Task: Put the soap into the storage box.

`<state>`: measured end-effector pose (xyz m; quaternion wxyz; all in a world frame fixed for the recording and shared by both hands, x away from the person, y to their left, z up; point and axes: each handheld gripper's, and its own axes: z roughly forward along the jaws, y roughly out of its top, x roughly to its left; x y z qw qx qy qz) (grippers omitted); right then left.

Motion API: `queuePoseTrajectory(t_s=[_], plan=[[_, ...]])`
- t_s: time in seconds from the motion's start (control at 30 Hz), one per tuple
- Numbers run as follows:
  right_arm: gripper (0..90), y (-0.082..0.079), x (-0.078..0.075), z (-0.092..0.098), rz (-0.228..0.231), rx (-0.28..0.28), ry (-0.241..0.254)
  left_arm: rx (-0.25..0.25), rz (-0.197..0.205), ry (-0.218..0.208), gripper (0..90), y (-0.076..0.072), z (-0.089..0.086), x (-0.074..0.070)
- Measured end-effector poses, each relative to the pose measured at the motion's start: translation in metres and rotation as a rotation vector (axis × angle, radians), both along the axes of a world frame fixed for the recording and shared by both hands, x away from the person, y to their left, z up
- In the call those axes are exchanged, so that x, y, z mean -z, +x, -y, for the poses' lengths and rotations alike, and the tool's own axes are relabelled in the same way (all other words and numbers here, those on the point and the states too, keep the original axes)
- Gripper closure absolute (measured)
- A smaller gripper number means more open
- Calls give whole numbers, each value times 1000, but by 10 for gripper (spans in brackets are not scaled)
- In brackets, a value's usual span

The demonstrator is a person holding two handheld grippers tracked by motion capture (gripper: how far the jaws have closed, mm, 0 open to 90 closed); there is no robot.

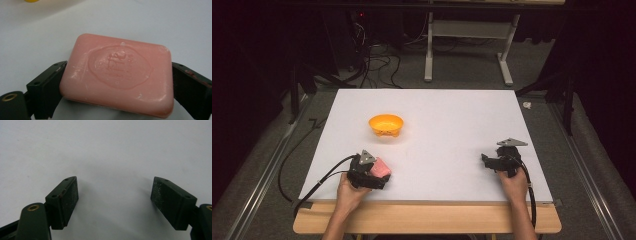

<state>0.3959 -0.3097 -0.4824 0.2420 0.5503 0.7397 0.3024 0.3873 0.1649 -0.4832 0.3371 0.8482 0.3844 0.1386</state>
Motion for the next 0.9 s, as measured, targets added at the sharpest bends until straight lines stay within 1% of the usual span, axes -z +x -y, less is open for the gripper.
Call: queuePoseTrajectory(t_s=[0.1,0.2,0.37,0.67,0.8,0.9], plan=[[226,0,0,0,1,1,-1,5,7,5,104,-1,-1,-1],[226,0,0,0,1,1,-1,6,12,1,131,-3,0,-1],[226,0,0,0,0,1,-1,5,7,3,135,-3,0,-1],[226,0,0,0,0,1,-1,-7,16,5,137,-3,-1,-3],[226,0,0,0,0,1,-1,-7,21,-12,138,-4,-3,-6],[226,0,0,0,1,1,-1,-19,32,-30,138,-6,-6,-11]])
